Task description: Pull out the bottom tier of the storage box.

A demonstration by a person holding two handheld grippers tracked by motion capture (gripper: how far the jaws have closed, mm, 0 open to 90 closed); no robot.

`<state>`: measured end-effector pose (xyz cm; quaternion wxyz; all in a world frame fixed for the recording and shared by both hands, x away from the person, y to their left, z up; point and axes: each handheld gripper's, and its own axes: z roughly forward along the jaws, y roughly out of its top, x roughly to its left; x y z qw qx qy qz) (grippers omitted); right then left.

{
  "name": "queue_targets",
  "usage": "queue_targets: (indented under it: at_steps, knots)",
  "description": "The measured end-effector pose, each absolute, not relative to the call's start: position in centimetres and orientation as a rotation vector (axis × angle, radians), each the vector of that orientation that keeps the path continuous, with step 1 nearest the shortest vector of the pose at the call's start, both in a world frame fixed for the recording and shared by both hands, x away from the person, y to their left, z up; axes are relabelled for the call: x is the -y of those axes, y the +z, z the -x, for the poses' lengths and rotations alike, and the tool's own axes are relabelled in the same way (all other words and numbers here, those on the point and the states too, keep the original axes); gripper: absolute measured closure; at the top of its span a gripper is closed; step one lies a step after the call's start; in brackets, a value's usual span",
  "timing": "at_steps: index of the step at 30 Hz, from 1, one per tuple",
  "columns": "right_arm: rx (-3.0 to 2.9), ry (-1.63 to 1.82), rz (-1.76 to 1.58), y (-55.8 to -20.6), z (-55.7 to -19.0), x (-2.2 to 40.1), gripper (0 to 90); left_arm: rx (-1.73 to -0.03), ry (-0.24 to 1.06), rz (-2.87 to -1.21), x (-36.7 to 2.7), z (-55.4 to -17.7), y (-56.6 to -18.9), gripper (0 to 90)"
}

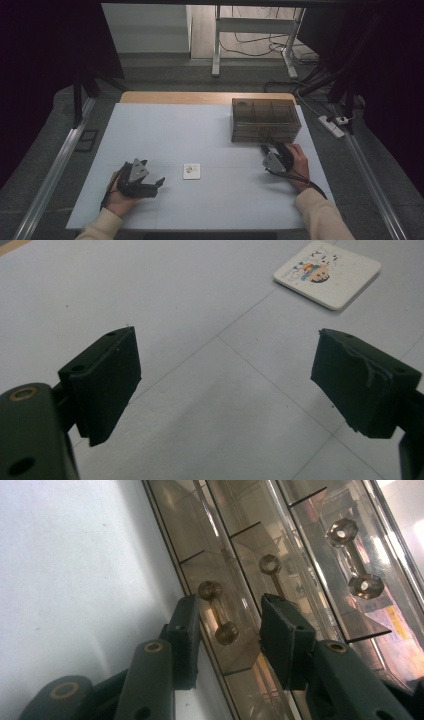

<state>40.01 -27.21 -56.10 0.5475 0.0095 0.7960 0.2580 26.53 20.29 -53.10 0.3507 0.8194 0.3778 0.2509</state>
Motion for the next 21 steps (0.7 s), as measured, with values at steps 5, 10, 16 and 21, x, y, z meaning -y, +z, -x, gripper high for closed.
queue_targets:
  at_steps: [5, 10, 16, 21]
  knots:
    - [-1.886, 0.607, -0.020, -56.13, -40.16, 27.17, 60.7, -0.979, 0.650, -2.124, -20.26, -26.55, -53.13, 12.4]
    - [-1.886, 0.604, -0.013, -56.18, -40.29, 27.13, 62.7, -0.980, 0.650, -2.123, -20.27, -26.54, -53.13, 12.4]
    - [-1.883, 0.584, 0.005, -56.20, -40.44, 27.09, 65.5, -0.980, 0.652, -2.125, -20.25, -26.53, -53.13, 12.4]
    - [-1.880, 0.587, 0.006, -56.26, -40.53, 27.08, 68.1, -0.981, 0.651, -2.125, -20.26, -26.53, -53.13, 12.4]
